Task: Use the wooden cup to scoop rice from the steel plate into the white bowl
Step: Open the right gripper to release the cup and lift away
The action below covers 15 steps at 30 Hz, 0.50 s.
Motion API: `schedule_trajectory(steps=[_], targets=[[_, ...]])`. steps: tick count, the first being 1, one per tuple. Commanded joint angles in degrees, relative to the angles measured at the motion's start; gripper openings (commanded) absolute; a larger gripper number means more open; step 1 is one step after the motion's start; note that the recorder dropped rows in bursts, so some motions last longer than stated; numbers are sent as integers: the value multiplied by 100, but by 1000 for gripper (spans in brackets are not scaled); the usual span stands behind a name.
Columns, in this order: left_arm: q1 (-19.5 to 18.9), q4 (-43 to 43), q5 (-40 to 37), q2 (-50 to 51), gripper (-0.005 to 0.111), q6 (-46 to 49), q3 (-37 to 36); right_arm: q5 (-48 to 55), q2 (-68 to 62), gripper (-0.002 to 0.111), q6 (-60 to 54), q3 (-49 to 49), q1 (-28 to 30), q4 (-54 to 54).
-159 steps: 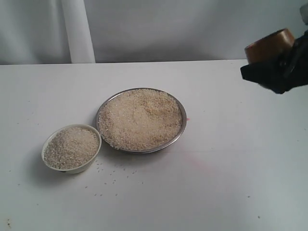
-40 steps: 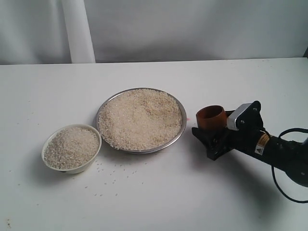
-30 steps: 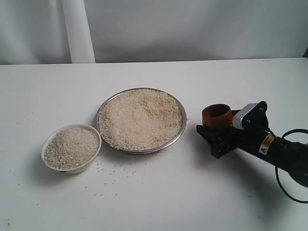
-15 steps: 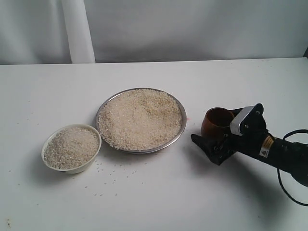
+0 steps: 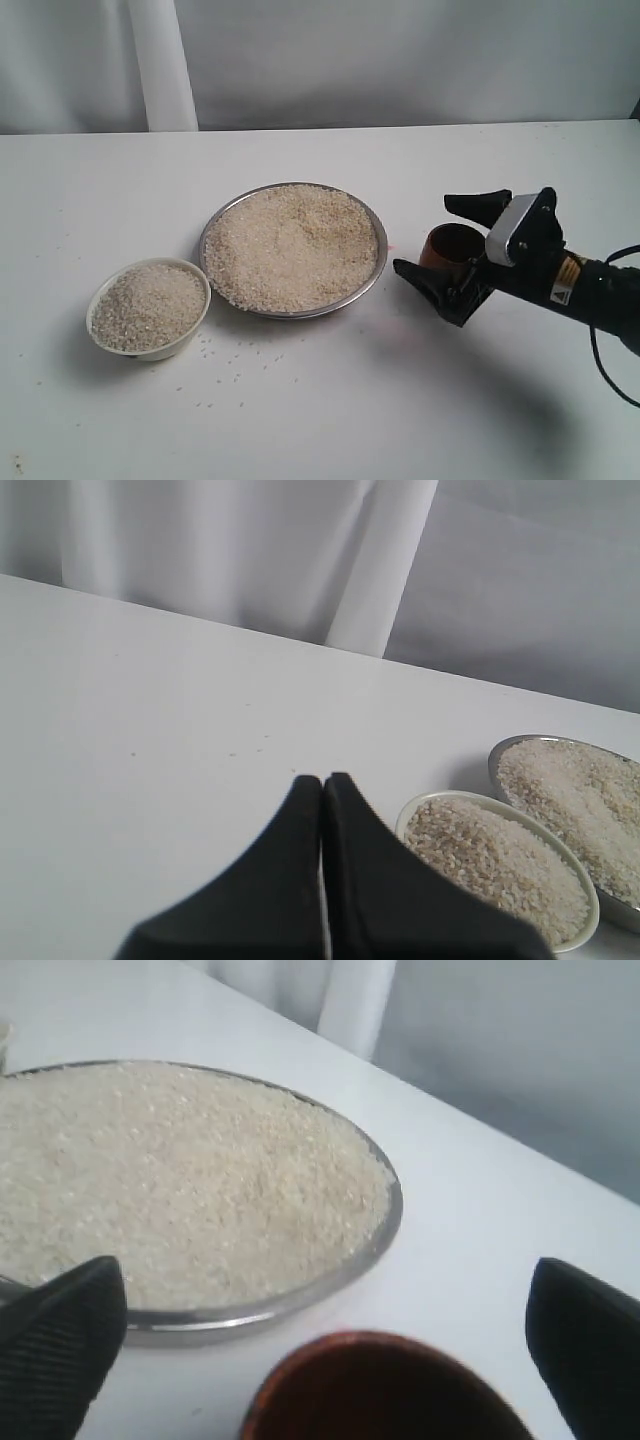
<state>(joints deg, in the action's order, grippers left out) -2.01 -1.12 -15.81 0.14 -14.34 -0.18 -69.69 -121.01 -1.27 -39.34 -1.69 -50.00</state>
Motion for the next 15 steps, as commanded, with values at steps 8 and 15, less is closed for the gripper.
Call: schedule_trajectory(steps=[8, 15], targets=[[27, 9, 52, -14, 0, -22, 18, -27, 1732, 104, 2060, 17, 46, -1586], [27, 9, 52, -14, 0, -22, 18, -27, 3262, 68, 3576, 17, 46, -2491]])
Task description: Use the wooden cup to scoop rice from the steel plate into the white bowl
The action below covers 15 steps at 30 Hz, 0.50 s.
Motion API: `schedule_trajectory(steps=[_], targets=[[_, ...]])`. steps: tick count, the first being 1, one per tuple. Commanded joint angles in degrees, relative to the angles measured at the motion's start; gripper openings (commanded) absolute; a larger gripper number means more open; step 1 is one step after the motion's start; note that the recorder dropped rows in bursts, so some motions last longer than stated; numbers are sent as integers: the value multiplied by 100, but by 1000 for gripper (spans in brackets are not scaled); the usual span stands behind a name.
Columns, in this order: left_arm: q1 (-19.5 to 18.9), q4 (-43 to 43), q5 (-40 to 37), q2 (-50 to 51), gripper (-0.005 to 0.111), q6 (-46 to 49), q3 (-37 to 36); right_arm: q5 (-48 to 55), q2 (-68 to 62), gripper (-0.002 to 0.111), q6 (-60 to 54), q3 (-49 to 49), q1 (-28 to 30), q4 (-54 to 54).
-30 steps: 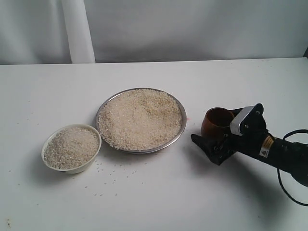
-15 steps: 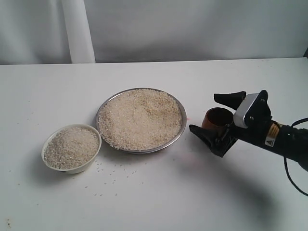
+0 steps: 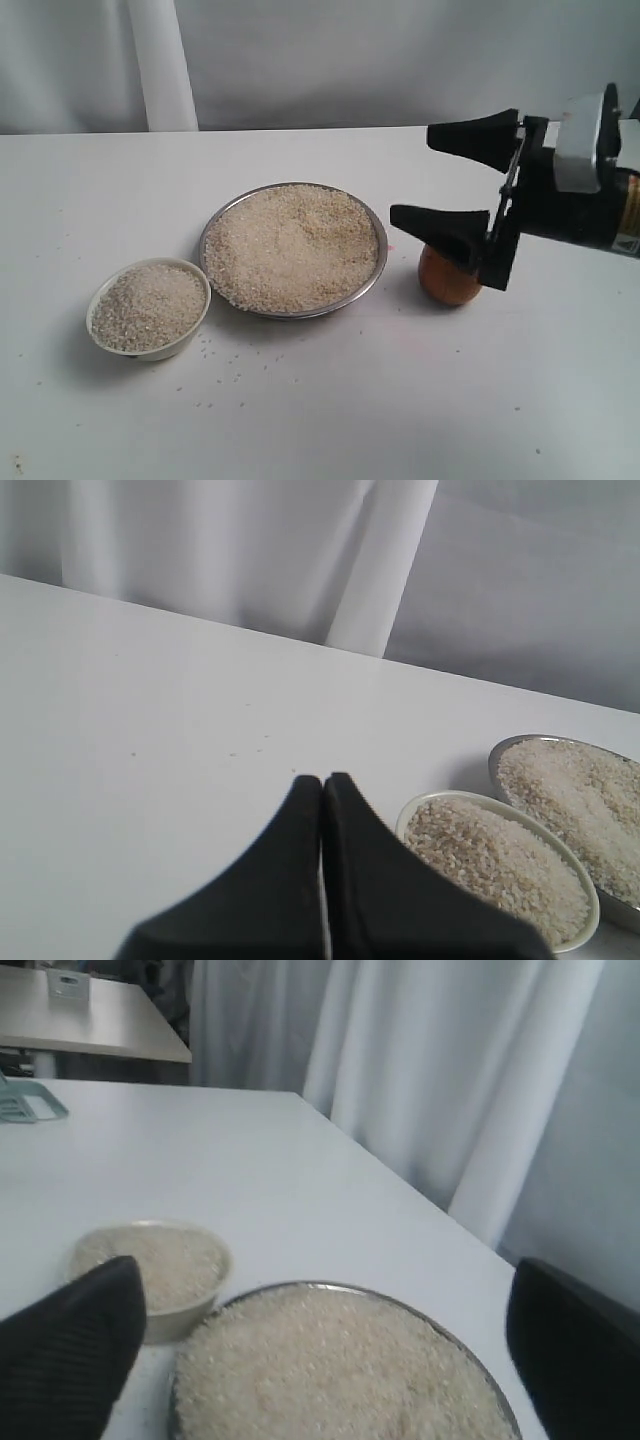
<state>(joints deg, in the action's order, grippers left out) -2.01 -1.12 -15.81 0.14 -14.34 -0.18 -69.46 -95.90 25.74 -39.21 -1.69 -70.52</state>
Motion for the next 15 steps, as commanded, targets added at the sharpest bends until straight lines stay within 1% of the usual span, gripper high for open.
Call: schedule_trajectory(steps=[1, 4, 8, 13, 15], targets=[[27, 9, 52, -14, 0, -22, 18, -50, 953, 59, 1123, 4, 46, -482], [27, 9, 52, -14, 0, -22, 18, -50, 1451, 39, 1686, 4, 46, -535], [27, 9, 52, -14, 0, -22, 18, -50, 2020, 20, 2318, 4, 46, -548], [27, 9, 52, -14, 0, -22, 18, -50, 2787, 0, 2976, 4, 46, -907], [27, 9, 52, -14, 0, -22, 18, -50, 3083, 0, 3094, 4, 46, -1012]])
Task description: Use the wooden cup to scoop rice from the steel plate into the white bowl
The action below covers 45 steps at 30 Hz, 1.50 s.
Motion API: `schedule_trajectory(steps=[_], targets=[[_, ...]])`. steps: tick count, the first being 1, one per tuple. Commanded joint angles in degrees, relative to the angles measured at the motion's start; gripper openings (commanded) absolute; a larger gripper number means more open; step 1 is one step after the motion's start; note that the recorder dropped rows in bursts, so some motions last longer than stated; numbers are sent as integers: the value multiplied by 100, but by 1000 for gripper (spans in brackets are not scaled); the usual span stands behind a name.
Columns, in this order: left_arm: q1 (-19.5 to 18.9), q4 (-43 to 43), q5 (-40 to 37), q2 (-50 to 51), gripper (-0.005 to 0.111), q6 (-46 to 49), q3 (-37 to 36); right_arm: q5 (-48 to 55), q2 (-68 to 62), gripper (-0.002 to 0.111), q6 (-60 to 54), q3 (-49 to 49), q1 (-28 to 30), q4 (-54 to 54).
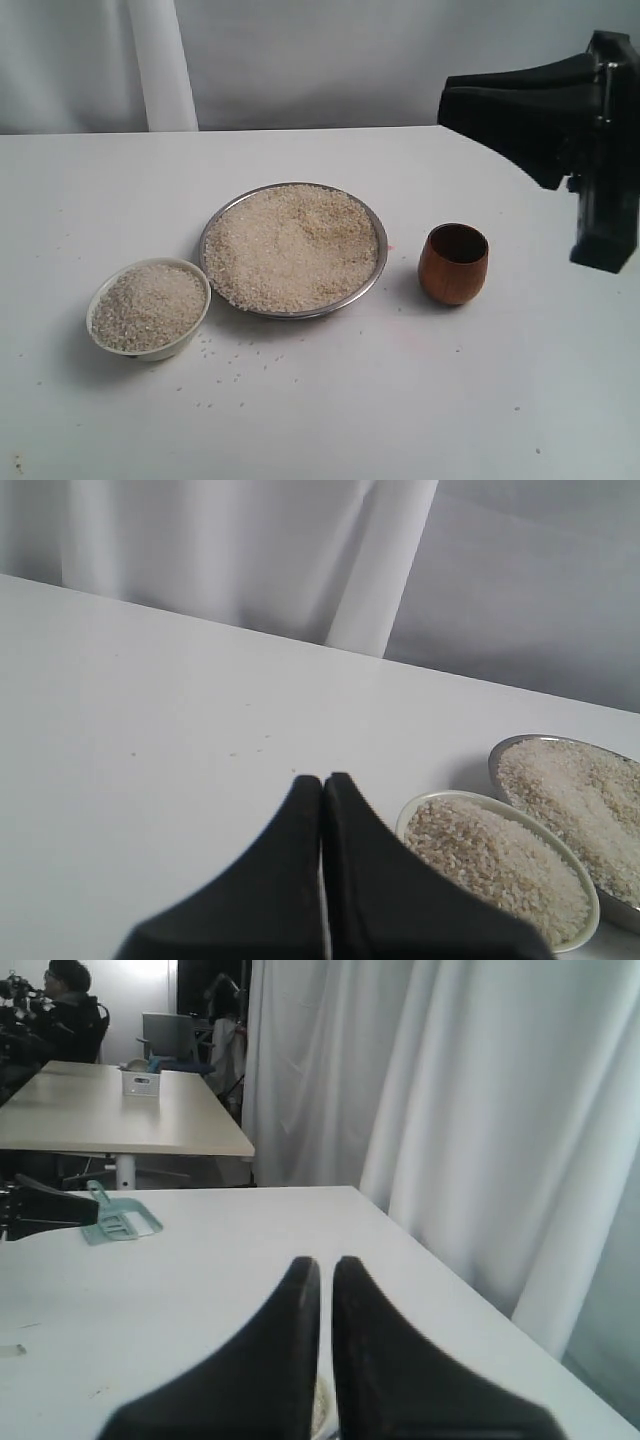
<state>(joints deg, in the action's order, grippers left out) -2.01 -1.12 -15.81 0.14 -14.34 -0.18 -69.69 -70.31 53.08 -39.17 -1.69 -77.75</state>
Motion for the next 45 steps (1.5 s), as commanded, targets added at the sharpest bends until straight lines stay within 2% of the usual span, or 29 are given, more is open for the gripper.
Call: schedule_trajectory(steps=[1, 5, 11, 14, 20, 25, 30, 33, 37, 39, 45], targets=[[27, 9, 52, -14, 0, -22, 18, -27, 677, 0, 461, 0, 46, -315], [27, 9, 52, -14, 0, -22, 18, -27, 1243, 0, 897, 0, 46, -348], [27, 9, 52, -14, 0, -22, 18, -27, 1675, 0, 907, 0, 46, -348], [27, 9, 52, -14, 0, -22, 18, -27, 1689, 0, 890, 0, 46, -99], [27, 9, 52, -14, 0, -22, 18, 610, 1676, 0, 873, 0, 46, -210], [27, 9, 52, -14, 0, -22, 18, 746, 1676, 0, 851, 0, 46, -283], [27, 9, 52, -14, 0, -22, 18, 1264, 2517, 0, 878, 0, 46, -648], [27, 9, 52, -14, 0, -22, 18, 1713, 3173, 0, 984, 0, 46, -1305], [27, 9, 52, -14, 0, -22, 18, 2681, 4020, 0, 2141, 0, 46, -2203], [27, 9, 52, -14, 0, -22, 18, 3152, 4376, 0, 2714, 31, 46, -2219], [27, 9, 52, -14, 0, -22, 18, 4204, 5330, 0, 3150, 399, 46, -2219]])
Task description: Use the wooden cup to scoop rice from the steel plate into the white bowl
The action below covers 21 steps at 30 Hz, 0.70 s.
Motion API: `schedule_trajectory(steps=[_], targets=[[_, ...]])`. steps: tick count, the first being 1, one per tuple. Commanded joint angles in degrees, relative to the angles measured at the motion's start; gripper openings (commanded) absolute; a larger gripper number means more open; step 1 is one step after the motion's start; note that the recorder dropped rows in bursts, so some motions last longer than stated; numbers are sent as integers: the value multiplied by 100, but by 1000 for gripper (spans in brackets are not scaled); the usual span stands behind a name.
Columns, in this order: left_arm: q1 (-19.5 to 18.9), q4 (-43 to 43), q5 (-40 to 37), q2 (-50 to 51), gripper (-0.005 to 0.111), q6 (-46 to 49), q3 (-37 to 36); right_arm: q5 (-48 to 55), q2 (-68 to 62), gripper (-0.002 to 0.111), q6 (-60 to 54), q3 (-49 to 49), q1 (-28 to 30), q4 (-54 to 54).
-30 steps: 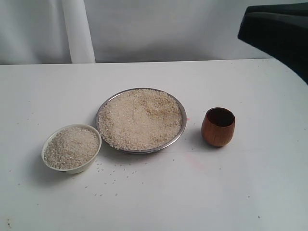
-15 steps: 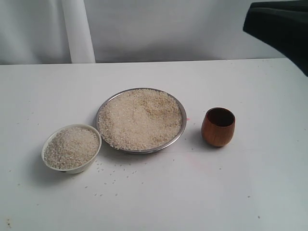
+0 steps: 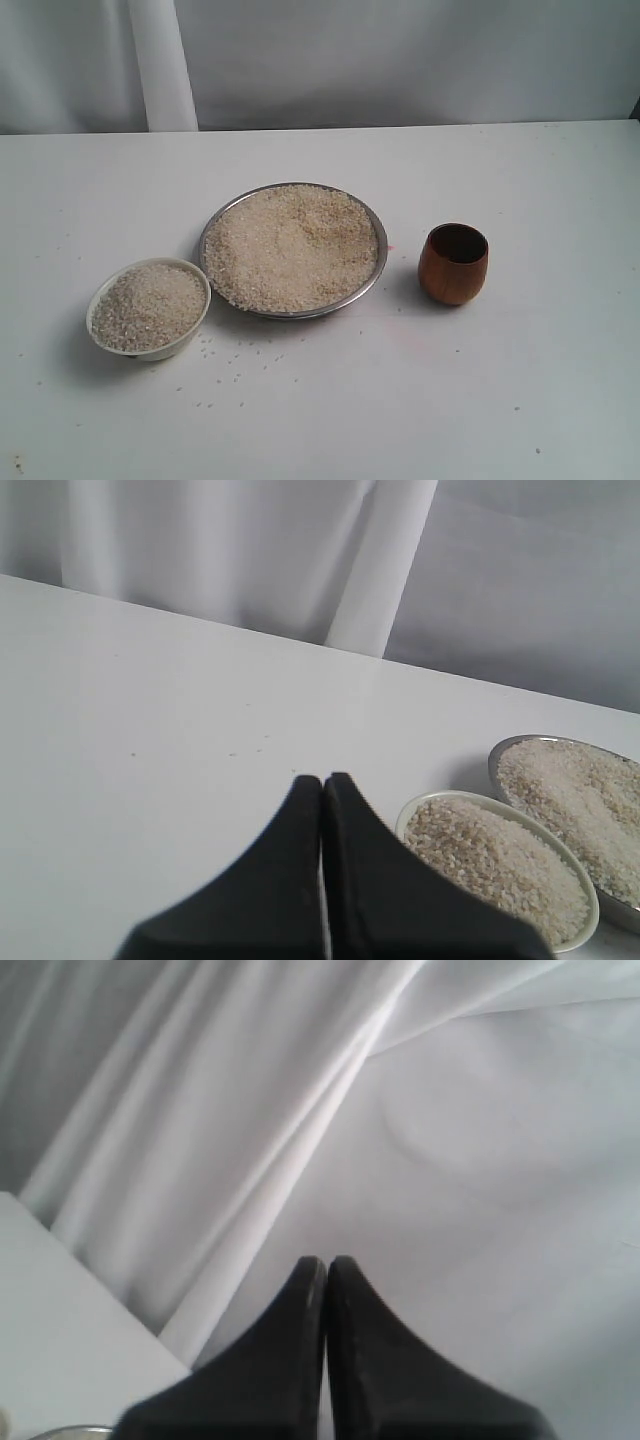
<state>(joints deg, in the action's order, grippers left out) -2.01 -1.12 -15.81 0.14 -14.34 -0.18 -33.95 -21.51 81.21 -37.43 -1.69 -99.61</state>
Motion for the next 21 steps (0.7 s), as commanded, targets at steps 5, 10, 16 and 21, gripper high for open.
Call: schedule_trajectory(steps=[5, 10, 16, 21], targets=[[27, 9, 52, -14, 0, -22, 18, 1146, 918, 0, 753, 524, 46, -34], [27, 9, 52, -14, 0, -22, 18, 1257, 1121, 0, 591, 593, 46, -34], [27, 9, 52, -14, 0, -22, 18, 1257, 1121, 0, 598, 593, 46, -34], [27, 9, 52, -14, 0, -22, 18, 1257, 1121, 0, 620, 593, 46, -34]])
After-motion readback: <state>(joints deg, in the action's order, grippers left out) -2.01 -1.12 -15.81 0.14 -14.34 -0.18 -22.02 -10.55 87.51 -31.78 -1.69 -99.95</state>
